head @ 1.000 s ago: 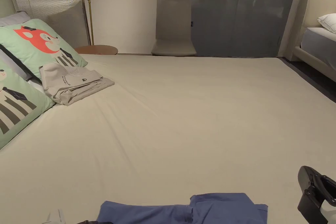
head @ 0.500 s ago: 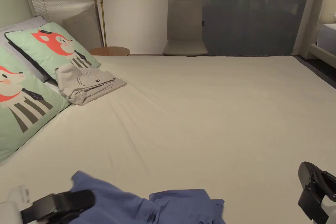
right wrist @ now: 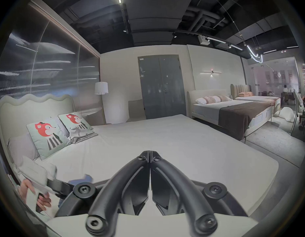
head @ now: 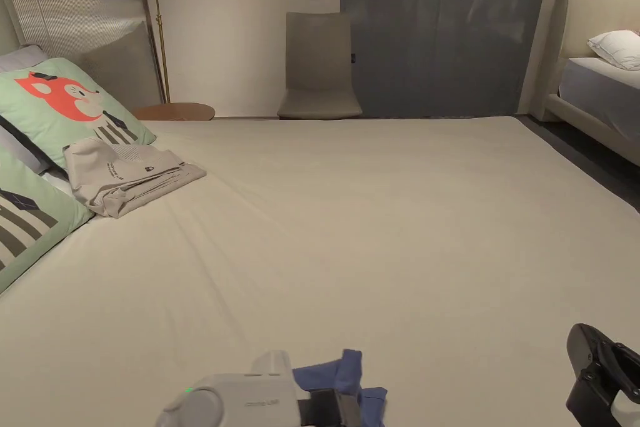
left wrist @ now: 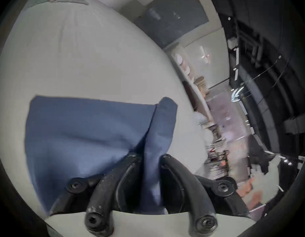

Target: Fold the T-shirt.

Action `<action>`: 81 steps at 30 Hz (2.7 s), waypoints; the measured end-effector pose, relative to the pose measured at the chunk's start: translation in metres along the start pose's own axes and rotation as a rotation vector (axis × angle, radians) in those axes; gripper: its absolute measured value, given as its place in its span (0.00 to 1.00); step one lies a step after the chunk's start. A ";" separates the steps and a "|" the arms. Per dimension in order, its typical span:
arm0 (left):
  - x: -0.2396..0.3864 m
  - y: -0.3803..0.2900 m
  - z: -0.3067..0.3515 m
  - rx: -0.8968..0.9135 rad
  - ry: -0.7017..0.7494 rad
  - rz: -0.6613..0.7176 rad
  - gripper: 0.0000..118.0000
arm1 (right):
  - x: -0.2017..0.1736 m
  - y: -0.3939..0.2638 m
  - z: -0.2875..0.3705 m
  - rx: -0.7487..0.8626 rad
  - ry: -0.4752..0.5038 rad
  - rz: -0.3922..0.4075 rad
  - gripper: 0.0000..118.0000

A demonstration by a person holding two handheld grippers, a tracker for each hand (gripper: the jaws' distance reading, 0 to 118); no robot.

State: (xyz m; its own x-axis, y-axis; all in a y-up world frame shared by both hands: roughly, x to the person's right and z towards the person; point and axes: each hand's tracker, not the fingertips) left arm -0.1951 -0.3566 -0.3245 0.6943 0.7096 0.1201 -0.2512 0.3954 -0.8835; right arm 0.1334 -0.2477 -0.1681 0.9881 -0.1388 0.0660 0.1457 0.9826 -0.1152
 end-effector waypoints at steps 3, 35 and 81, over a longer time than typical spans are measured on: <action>0.012 -0.007 -0.011 -0.019 0.002 -0.018 0.57 | 0.005 0.000 0.002 -0.001 -0.009 0.001 0.01; 0.104 -0.096 -0.087 0.222 0.410 -0.585 0.01 | 0.020 -0.008 -0.002 -0.012 -0.032 -0.029 0.01; -0.142 0.013 0.053 -0.086 -0.261 0.377 0.83 | -0.117 -0.118 -0.160 -0.826 0.317 0.135 0.00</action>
State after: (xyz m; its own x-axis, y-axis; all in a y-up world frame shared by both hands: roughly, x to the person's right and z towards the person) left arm -0.3329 -0.4215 -0.3295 0.3696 0.9219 -0.1162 -0.3890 0.0399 -0.9204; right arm 0.0085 -0.3675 -0.3211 0.9488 -0.1758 -0.2626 -0.1054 0.6073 -0.7874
